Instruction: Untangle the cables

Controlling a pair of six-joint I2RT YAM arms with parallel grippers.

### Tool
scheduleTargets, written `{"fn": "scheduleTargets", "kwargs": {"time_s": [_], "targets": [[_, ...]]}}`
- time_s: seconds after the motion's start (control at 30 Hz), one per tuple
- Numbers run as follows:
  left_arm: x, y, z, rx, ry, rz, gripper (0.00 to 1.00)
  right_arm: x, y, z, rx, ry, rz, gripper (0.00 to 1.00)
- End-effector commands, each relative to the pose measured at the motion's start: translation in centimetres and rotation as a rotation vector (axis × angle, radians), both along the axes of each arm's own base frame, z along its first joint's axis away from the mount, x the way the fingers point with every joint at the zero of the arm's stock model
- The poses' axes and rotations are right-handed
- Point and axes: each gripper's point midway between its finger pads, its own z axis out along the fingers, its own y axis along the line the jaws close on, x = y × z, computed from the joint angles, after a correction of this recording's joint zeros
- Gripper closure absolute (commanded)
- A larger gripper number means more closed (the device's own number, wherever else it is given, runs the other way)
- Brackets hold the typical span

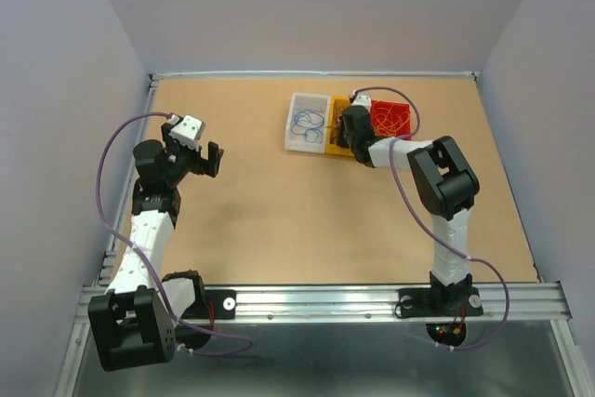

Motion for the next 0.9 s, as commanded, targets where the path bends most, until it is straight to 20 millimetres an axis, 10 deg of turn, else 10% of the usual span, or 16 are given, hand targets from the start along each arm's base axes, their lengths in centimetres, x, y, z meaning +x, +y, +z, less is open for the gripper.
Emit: {"fn": "scheduleTargets", "kwargs": {"time_s": [0.0,0.27,0.57,0.87], "targets": [[0.0,-0.5,1.4,0.024,-0.07,-0.018,0.03,0.0,-2.1,-3.1,-0.109,0.214,-0.159,0.99],[0.1,-0.9,1.1,0.035,-0.062,-0.017,0.03,-2.9,-3.6,-8.3,-0.26,0.44,-0.141,0.98],[0.3,-1.0,0.9,0.045,-0.059,-0.007,0.02,-0.5,-3.6,3.0,-0.218,0.223,-0.149,0.74],[0.5,-0.9,0.7,0.048,-0.052,0.004,0.02,1.1,-2.7,8.4,-0.182,0.117,-0.12,0.54]]}}
